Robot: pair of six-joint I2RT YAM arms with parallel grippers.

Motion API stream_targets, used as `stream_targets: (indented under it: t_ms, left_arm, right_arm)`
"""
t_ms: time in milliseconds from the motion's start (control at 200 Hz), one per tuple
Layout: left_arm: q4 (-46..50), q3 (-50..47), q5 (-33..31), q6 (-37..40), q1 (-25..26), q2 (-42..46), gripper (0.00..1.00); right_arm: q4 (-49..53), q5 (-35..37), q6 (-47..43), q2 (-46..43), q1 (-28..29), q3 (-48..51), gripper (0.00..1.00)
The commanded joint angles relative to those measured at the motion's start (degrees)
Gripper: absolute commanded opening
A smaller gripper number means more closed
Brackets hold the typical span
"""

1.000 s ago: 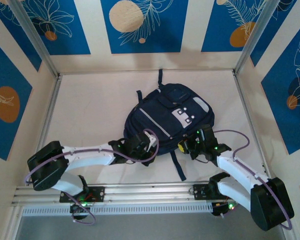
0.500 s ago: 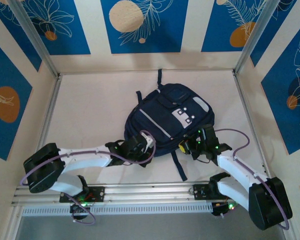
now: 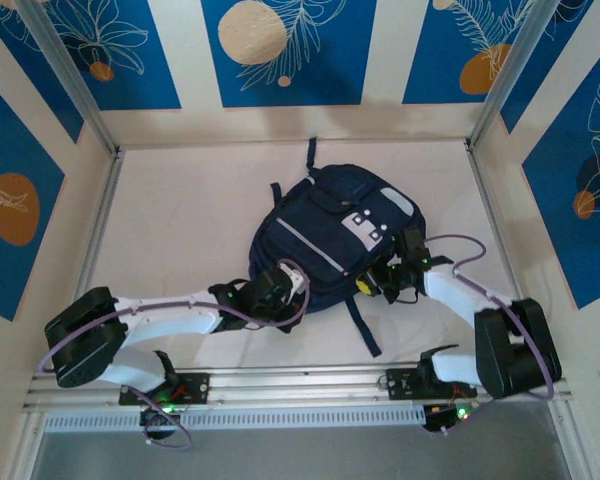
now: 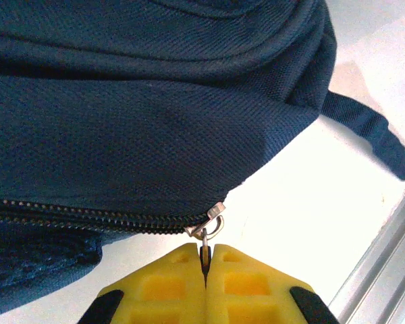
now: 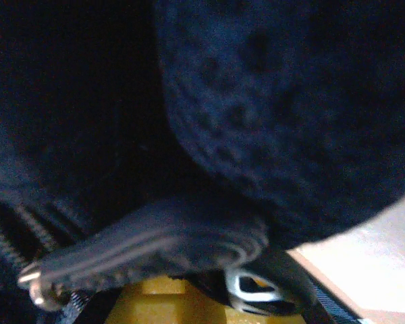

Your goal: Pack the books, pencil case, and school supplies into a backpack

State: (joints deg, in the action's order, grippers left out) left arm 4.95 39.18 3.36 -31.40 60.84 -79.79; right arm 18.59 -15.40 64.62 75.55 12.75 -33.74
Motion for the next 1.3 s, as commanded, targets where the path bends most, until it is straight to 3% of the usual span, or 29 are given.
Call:
stream_targets:
  t_ms: [0, 85, 215, 375, 445, 600, 665, 685, 755, 975, 1295]
  left_arm:
    - [4.7, 1.8, 2.8, 1.3, 0.0, -1.4, 0.0]
    - [4.8, 3.7, 3.4, 2.1, 0.0, -2.7, 0.0]
    - [4.5, 6.0, 3.6, 2.6, 0.0, -4.3, 0.0]
    - [3.7, 7.2, 3.9, 2.4, 0.0, -5.8, 0.0]
    - [3.2, 7.3, 4.1, 2.3, 0.0, -6.4, 0.0]
    - [2.7, 7.5, 4.5, 1.6, -0.1, -7.0, 0.0]
    - [2.5, 7.6, 4.7, 1.4, 0.0, -7.3, 0.0]
    - [2.5, 7.7, 4.8, 1.4, -0.1, -7.3, 0.0]
    - [2.2, 7.8, 5.3, 1.2, 0.0, -7.6, 0.0]
    - [2.8, 8.3, 5.7, 1.1, 0.0, -6.9, 0.0]
    - [2.3, 6.8, 5.2, 0.2, 0.0, -5.5, 0.0]
  right_arm:
    - [-3.4, -0.5, -5.7, 5.2, -2.2, -7.4, 0.01]
    - [-0.5, -1.0, -8.0, 6.1, -2.1, -10.9, 0.08]
    - [5.4, 1.4, -9.4, 2.6, -1.9, -11.8, 0.39]
    - [9.3, 2.4, -6.4, -7.9, -1.7, -5.4, 0.58]
    - [7.9, 0.4, -3.1, -13.4, -1.1, -1.0, 0.64]
    - [0.9, -3.8, 6.6, -18.7, 2.5, 7.3, 0.67]
    - [-2.8, -1.8, 10.4, -21.1, 4.9, 10.0, 0.79]
    - [-4.1, -0.6, 11.6, -21.9, 6.0, 10.9, 0.88]
    - [-8.6, 2.9, 13.9, -22.6, 9.5, 12.8, 0.93]
    - [-18.6, 8.5, 16.8, -14.9, 14.8, 14.7, 0.88]
    - [-22.4, 10.3, 17.0, -7.9, 15.6, 12.7, 0.3]
